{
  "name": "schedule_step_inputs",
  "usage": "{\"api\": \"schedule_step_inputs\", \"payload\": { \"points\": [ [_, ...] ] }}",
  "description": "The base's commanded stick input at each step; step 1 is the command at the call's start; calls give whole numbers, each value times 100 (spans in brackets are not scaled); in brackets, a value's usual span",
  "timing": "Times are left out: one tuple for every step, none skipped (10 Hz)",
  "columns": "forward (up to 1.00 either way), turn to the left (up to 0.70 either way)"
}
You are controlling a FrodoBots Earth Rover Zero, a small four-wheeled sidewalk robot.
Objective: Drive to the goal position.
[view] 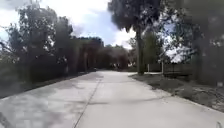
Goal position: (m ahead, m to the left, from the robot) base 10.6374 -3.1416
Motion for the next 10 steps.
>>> {"api": "schedule_step_inputs", "payload": {
  "points": [
    [100,0],
    [100,0],
    [100,0],
    [100,0],
    [100,0],
    [100,0],
    [100,0],
    [100,0],
    [100,0],
    [100,0]
  ]
}}
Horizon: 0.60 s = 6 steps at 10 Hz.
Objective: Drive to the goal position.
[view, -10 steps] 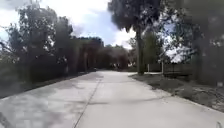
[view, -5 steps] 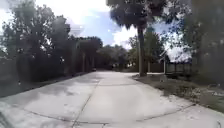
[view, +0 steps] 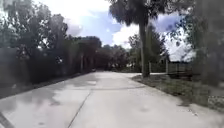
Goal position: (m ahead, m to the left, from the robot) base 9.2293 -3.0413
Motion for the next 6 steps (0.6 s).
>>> {"api": "schedule_step_inputs", "payload": {
  "points": [
    [100,0],
    [100,0],
    [100,0],
    [100,0],
    [100,0],
    [100,0]
  ]
}}
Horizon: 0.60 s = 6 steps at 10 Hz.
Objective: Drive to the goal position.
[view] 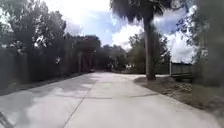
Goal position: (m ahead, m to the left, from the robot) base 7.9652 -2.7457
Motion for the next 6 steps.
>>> {"api": "schedule_step_inputs", "payload": {
  "points": [
    [100,0],
    [100,0],
    [100,0],
    [100,0],
    [100,0],
    [100,0]
  ]
}}
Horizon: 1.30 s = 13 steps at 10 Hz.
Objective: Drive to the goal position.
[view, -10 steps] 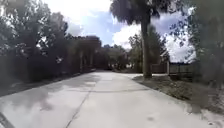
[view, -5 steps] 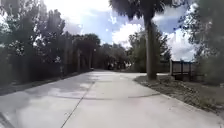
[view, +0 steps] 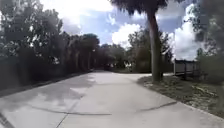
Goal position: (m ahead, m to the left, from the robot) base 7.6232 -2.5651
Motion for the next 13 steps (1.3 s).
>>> {"api": "schedule_step_inputs", "payload": {
  "points": [
    [100,0],
    [100,0],
    [100,0],
    [100,0],
    [100,0],
    [100,0],
    [100,0],
    [100,0],
    [100,0],
    [100,0],
    [100,0],
    [100,0],
    [100,0]
  ]
}}
